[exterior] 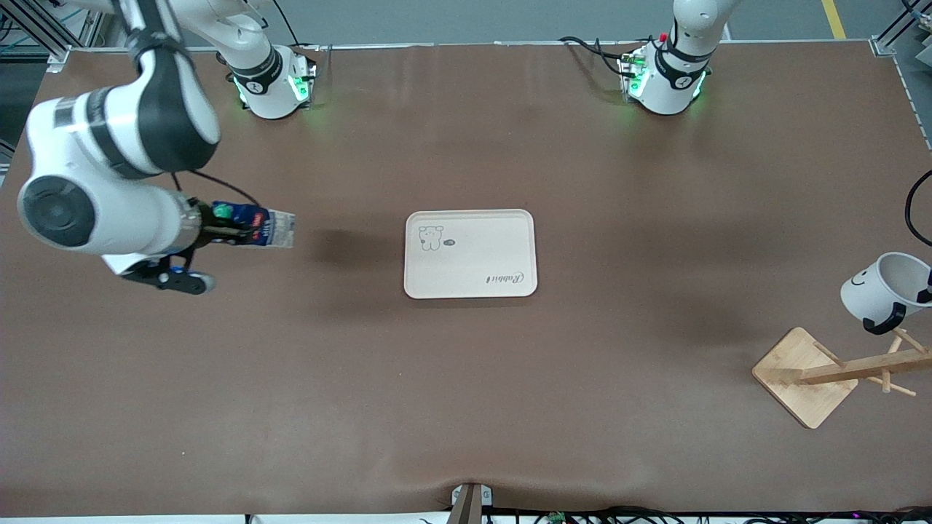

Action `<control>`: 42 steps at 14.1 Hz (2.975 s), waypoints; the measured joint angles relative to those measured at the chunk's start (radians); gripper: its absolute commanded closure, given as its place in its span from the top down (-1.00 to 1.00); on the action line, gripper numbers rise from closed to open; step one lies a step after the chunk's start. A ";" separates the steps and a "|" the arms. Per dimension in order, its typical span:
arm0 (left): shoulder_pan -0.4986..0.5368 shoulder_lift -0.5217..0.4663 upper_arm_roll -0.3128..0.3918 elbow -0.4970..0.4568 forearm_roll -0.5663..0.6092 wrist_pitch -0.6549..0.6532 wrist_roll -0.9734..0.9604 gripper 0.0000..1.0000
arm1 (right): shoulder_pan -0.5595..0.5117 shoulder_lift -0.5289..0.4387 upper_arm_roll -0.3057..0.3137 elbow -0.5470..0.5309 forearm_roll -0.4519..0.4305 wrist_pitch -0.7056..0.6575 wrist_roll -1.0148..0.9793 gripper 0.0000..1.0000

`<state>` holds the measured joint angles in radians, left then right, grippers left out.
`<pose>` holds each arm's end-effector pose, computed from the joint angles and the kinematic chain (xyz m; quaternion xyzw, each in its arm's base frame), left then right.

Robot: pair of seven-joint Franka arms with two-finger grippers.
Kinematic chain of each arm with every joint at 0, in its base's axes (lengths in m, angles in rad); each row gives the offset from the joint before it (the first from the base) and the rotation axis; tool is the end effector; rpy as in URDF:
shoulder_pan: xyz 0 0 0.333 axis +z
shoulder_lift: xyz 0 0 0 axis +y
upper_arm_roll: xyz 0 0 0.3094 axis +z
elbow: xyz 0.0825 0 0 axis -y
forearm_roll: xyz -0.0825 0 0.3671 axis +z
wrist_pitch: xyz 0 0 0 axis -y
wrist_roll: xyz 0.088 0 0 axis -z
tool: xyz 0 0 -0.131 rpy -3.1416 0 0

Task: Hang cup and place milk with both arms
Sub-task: 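Carry the mug to the stand while the right gripper carries the milk, then hang the mug handle on the stand peg and open the left gripper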

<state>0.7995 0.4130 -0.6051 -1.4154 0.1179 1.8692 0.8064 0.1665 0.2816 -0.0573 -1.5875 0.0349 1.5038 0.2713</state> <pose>0.6313 0.1990 0.4808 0.9541 -0.2887 0.0765 0.0227 0.5715 0.0702 0.4247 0.9799 -0.0820 -0.1799 0.0252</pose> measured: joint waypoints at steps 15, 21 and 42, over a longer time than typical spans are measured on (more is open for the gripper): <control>-0.001 0.051 0.028 0.018 0.000 0.053 0.028 1.00 | -0.298 0.061 -0.004 -0.200 -0.061 0.326 -0.373 -1.00; -0.008 -0.018 -0.008 0.027 -0.037 -0.061 -0.084 1.00 | -0.309 0.063 -0.004 -0.248 -0.062 0.412 -0.373 -0.52; -0.182 -0.116 -0.255 0.019 0.128 -0.219 -0.989 1.00 | -0.310 0.065 0.002 -0.252 -0.061 0.375 -0.373 0.56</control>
<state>0.6175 0.2975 -0.8600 -1.3965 0.2463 1.6503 -0.1830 -0.1436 0.3463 -0.0556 -1.8392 -0.0261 1.8784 -0.1014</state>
